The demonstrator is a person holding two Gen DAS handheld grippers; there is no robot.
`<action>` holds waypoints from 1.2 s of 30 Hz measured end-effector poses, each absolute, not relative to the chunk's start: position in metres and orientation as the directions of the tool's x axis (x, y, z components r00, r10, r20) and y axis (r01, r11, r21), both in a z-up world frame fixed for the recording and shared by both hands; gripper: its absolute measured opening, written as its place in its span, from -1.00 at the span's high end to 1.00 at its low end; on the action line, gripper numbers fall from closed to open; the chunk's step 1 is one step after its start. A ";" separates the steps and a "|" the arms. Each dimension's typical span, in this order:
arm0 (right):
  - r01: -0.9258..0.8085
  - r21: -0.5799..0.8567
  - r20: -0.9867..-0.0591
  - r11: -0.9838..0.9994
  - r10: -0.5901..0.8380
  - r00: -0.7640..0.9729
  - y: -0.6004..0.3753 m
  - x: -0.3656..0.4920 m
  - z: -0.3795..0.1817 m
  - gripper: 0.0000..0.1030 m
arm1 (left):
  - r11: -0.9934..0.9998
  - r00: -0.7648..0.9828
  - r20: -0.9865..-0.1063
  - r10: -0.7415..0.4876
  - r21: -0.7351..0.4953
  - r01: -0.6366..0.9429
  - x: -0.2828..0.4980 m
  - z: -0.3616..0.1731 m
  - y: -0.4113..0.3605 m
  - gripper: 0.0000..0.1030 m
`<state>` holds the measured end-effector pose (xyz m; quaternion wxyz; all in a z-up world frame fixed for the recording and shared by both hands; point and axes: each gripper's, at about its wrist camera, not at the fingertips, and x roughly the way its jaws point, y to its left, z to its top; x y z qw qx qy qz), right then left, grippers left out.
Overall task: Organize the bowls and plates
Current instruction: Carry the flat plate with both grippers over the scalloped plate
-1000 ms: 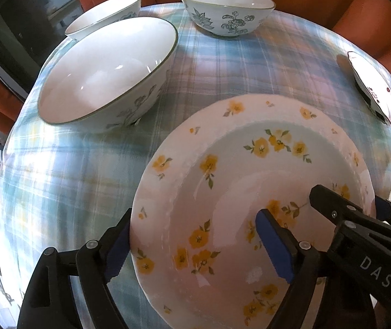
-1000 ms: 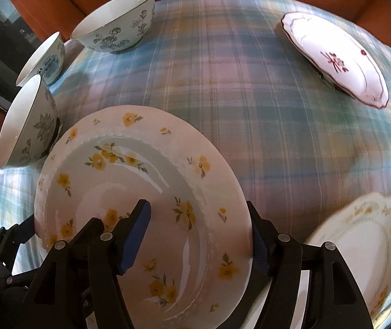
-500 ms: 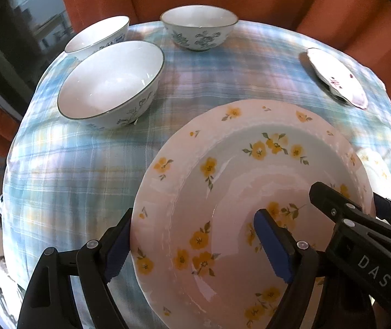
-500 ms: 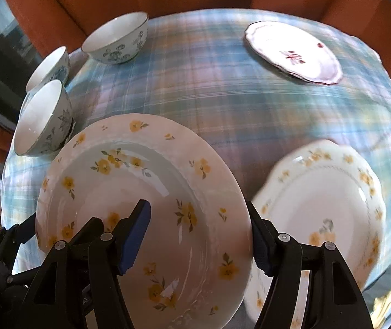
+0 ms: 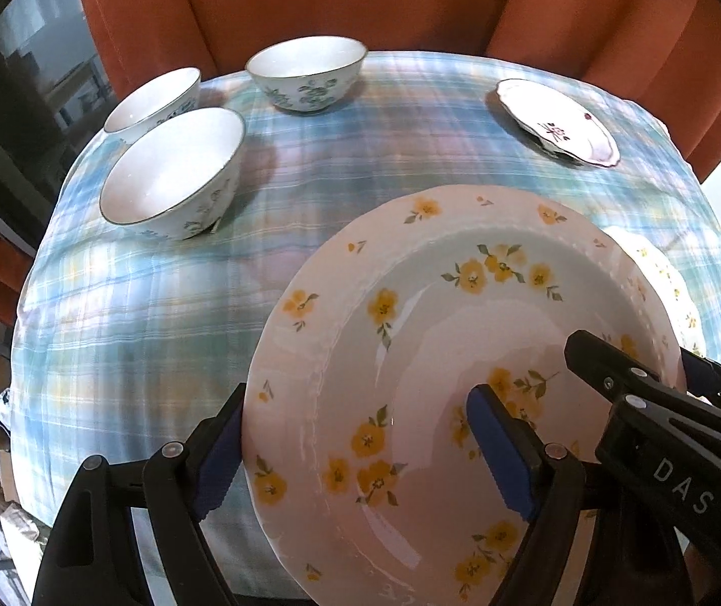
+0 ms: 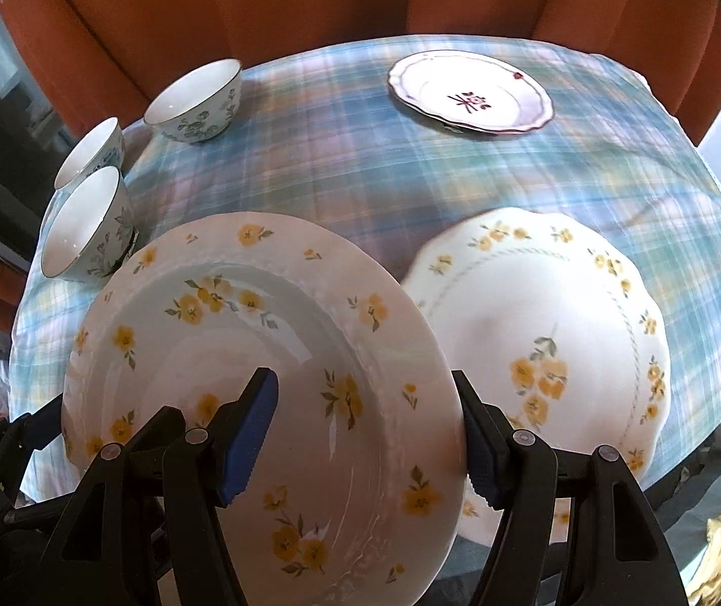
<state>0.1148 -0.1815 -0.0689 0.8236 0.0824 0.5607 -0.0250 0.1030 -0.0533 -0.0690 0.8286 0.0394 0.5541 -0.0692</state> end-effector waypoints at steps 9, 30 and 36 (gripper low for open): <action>0.116 0.138 -0.920 0.984 0.084 0.383 -0.234 0.104 -0.064 -0.38 | 0.991 0.389 -0.920 -0.047 0.005 0.132 0.088 -0.065 -0.105 -0.63; 0.045 0.086 -0.918 0.995 0.062 0.391 -0.356 0.096 -0.066 -0.38 | 0.995 0.370 -0.924 -0.097 -0.091 0.035 0.074 -0.090 -0.218 -0.63; 0.056 0.068 -0.930 0.996 0.043 0.364 -0.379 0.099 -0.076 -0.38 | 0.993 0.344 -0.932 -0.114 -0.113 0.023 0.077 -0.103 -0.237 -0.63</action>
